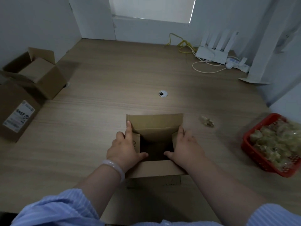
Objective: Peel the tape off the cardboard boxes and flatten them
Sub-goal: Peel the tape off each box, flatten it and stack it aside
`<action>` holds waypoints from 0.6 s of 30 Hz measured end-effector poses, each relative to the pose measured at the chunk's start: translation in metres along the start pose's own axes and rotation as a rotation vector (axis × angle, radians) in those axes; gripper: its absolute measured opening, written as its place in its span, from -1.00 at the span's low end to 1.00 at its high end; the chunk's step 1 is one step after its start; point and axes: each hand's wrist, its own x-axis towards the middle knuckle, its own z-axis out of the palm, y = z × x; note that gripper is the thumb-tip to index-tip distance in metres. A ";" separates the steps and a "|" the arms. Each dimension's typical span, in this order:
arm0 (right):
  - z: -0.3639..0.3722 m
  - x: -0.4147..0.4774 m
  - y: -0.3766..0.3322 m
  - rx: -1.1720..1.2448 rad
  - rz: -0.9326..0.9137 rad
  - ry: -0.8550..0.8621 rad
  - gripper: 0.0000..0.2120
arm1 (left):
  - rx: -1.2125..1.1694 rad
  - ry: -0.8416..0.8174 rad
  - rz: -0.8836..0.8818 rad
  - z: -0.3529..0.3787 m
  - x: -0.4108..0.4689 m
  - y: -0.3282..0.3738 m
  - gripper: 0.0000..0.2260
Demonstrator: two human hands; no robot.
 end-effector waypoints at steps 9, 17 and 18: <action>0.015 0.021 -0.010 -0.163 0.077 0.042 0.03 | 0.029 -0.007 -0.081 0.010 0.009 0.005 0.13; 0.002 0.011 0.003 0.175 0.038 0.034 -0.09 | -0.213 -0.066 -0.001 0.004 0.004 -0.010 -0.05; -0.001 0.009 0.005 0.262 0.042 0.042 -0.17 | -0.269 -0.087 0.001 0.001 0.004 -0.013 -0.10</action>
